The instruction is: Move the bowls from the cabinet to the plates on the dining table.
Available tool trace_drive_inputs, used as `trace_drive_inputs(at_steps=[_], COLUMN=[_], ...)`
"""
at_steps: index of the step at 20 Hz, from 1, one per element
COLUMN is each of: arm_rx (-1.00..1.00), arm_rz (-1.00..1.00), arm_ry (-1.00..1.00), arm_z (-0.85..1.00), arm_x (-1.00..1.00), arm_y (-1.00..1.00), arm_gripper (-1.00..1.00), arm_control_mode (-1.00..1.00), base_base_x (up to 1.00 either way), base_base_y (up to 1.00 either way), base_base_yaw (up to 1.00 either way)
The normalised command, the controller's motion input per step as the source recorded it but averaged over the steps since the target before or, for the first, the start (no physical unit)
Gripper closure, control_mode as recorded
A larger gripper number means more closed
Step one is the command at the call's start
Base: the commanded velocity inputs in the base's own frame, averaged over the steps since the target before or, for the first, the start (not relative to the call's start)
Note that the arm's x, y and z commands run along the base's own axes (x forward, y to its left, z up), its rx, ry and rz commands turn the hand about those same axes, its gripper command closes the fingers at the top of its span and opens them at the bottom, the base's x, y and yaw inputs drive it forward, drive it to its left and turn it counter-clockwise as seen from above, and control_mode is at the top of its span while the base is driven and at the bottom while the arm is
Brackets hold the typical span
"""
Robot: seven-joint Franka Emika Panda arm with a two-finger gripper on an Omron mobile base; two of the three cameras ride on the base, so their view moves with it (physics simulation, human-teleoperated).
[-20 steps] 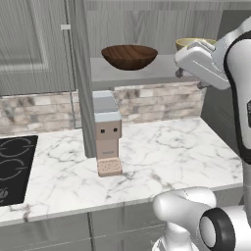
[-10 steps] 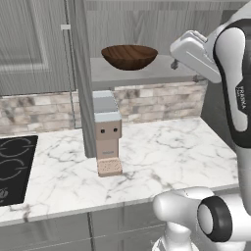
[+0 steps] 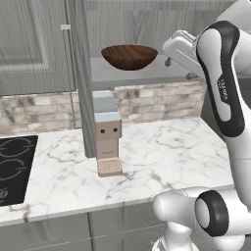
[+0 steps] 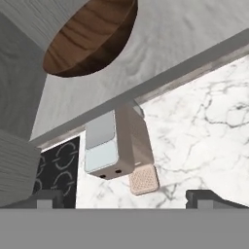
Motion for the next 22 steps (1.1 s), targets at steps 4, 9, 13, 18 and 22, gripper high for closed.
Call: trace_drive_inputs(at_steps=[4, 9, 13, 18, 22], arm_rx=[0.04, 0.07, 0.06, 0.02, 0.02], arm_rz=[-0.07, -0.06, -0.05, -0.04, -0.03], arm_ry=[0.00, 0.00, 0.00, 0.00, 0.00], arm_z=[-0.02, 0.00, 0.00, 0.00, 0.00], arm_x=[0.37, 0.35, 0.33, 0.37, 0.34], arm_y=[0.00, 0.00, 0.00, 0.00, 0.00], arm_gripper=[-1.00, -1.00, -1.00, -1.00, -1.00], arm_control_mode=[-1.00, -1.00, -1.00, -1.00, -1.00], base_base_x=[0.00, 0.00, 0.00, 0.00, 0.00], base_base_y=[0.00, 0.00, 0.00, 0.00, 0.00], base_base_yaw=[0.00, 0.00, 0.00, 0.00, 0.00])
